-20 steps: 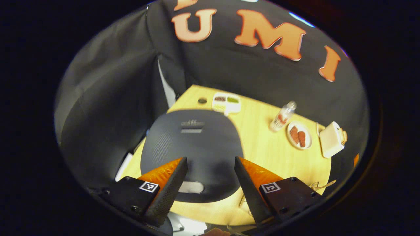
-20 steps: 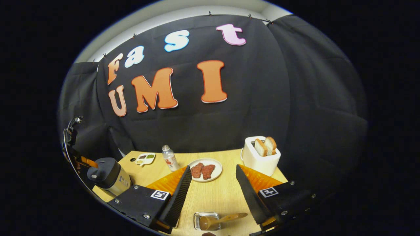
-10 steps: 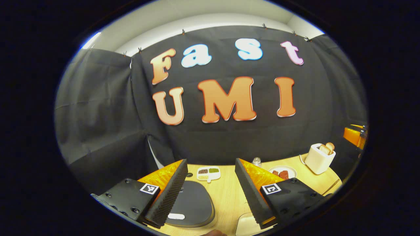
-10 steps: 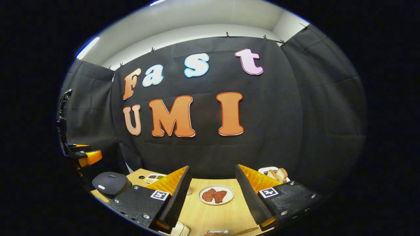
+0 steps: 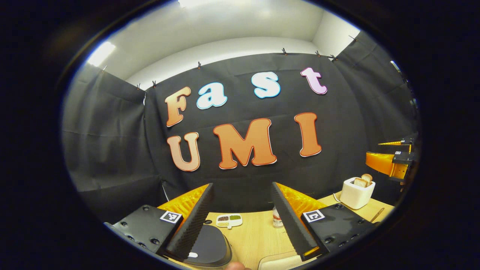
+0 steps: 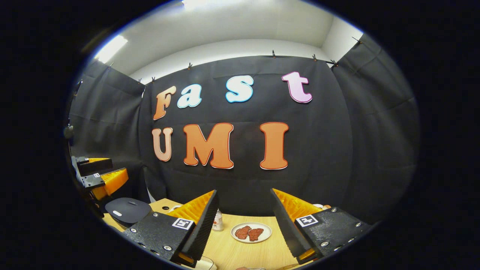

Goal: Close the left gripper, press the button to open the rice cooker; take a wooden spoon from the chopstick holder with the right hand, scoop a spoonful of rice and pour it into the rice cooker, then put the wooden spoon back into the chopstick holder.

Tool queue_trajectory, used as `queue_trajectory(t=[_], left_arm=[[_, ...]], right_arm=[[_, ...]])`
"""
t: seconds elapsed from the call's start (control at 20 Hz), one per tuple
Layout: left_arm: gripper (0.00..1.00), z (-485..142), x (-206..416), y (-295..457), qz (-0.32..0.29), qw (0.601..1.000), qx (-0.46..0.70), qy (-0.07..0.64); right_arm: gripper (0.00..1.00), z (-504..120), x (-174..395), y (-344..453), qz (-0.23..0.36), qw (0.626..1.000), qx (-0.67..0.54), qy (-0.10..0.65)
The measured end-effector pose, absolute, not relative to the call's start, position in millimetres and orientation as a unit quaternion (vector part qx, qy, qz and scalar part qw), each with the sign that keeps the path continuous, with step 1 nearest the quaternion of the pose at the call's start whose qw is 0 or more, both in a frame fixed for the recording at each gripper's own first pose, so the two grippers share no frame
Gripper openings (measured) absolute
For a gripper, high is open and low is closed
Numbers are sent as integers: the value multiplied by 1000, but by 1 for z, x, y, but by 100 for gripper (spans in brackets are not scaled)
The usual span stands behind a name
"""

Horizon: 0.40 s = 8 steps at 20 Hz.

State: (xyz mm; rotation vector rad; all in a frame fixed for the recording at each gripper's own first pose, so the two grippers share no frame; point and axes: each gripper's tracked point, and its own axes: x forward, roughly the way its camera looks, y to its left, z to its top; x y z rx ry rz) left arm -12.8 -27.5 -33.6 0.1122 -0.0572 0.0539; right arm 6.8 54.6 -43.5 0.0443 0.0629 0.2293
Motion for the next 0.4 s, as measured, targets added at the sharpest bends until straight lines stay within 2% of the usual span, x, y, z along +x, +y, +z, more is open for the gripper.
queue_trajectory(t=[0.4], left_arm=[[100,-25,-17,-22,25,998,44,-46]], right_arm=[[84,-49,6,61,120,992,22,41]])
